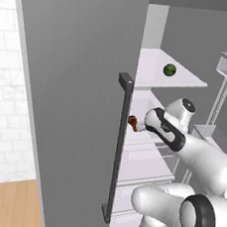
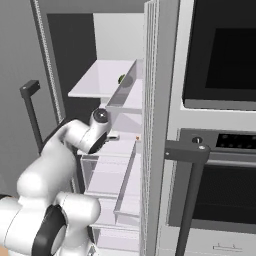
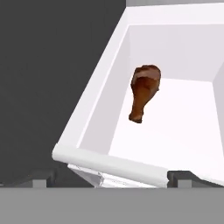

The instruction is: Place one avocado and one chicken drumstick in each tupperware on the nearby counter, to pack two identical lunches.

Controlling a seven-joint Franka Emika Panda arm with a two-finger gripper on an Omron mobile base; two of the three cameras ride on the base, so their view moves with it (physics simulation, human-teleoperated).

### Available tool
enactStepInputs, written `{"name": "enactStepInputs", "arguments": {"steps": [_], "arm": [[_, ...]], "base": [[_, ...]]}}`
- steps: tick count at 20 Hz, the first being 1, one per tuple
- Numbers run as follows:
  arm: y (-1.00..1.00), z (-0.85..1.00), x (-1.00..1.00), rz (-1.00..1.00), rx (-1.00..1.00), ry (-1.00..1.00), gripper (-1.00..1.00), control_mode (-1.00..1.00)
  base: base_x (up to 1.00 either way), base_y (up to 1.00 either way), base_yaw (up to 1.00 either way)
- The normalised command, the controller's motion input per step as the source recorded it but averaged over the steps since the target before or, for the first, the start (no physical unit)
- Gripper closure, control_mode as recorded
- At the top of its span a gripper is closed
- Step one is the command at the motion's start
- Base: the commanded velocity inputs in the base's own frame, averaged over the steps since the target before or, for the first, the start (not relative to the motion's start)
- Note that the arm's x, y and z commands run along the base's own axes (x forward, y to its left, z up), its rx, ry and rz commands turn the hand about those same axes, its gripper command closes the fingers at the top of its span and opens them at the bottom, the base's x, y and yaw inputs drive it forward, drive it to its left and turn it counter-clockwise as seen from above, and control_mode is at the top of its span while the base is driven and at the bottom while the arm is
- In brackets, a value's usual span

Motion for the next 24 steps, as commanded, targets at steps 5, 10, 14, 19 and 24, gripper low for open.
{"name": "enactStepInputs", "arguments": {"steps": [5, 10, 14, 19, 24], "arm": [[0.0, -0.23, 0.44, 0.04, 0.0, 0.01, -1.0, -1.0], [0.0, -0.28, 0.43, 0.03, 0.0, 0.0, -1.0, -1.0], [0.0, -0.25, 0.48, 0.01, 0.0, 0.0, -1.0, -1.0], [0.0, -0.26, 0.52, 0.0, 0.0, 0.0, -1.0, -1.0], [0.0, -0.31, 0.41, 0.0, -0.01, 0.0, -1.0, -1.0]], "base": [[0.0, 0.0, 0.0], [0.0, 0.0, 0.0], [0.0, 0.0, 0.0], [0.0, 0.0, 0.0], [0.0, 0.0, 0.0]]}}
